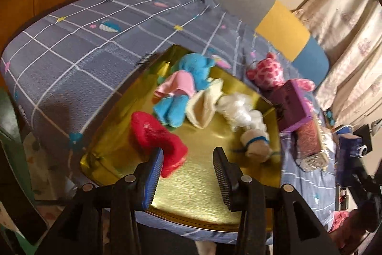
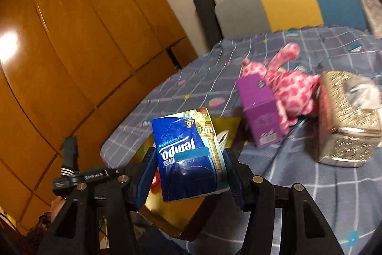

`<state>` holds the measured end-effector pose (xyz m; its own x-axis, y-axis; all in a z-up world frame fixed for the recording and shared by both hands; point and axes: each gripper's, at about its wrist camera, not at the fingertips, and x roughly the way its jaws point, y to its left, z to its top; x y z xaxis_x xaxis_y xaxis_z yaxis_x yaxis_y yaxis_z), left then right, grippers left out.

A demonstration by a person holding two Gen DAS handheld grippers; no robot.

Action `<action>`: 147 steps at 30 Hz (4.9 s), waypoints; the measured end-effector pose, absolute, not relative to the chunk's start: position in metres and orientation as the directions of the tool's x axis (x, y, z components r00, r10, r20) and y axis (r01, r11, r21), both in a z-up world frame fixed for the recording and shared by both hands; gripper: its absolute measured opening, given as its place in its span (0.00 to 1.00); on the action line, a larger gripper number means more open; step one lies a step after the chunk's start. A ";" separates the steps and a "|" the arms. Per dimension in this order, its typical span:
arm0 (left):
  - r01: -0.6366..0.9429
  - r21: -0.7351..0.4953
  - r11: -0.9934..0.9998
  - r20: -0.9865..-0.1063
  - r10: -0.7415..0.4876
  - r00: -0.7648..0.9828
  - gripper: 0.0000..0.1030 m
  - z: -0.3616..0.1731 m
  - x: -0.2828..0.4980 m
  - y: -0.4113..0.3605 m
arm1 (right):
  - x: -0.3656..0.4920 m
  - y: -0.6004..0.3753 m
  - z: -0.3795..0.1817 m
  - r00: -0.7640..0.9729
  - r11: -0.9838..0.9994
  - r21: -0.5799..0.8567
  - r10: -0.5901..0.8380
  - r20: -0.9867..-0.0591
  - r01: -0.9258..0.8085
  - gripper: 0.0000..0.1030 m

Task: Organize soft objects
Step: 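Lower the Tempo tissue pack into the tray and open the right gripper, then move both grippers back toward the white wipes packet and pink towel, then grasp the white wipes packet with the left gripper while the right grasps the pink rolled towel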

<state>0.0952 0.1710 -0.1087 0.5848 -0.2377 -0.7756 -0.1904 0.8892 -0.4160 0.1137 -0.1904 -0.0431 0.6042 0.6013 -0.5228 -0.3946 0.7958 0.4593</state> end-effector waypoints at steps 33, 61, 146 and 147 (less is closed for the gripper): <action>-0.171 -0.540 0.824 -0.673 -0.301 0.676 0.42 -0.106 0.053 0.178 | 0.195 -0.018 -0.138 0.442 0.910 0.240 0.379 -0.813 -0.339 0.56; -0.112 -0.540 0.834 -0.673 -0.348 0.653 0.42 -0.109 0.055 0.154 | 0.149 -0.066 -0.089 0.506 0.887 0.308 0.452 -0.735 -0.345 0.57; 0.601 -0.315 0.735 -0.810 -0.538 0.234 0.61 -0.088 0.124 -0.343 | 0.143 -0.633 -0.128 0.797 0.676 0.632 0.109 -0.594 0.379 0.67; 0.595 -0.303 0.745 -0.825 -0.517 0.228 0.61 -0.095 0.129 -0.362 | 0.137 -0.636 -0.123 0.797 0.681 0.621 0.091 -0.597 0.387 0.67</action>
<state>0.1294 -0.3625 -0.0948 0.2279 -0.5173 -0.8249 0.5948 0.7447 -0.3027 0.1368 -0.6358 -0.1230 0.7973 0.0908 -0.5967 0.3873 0.6812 0.6212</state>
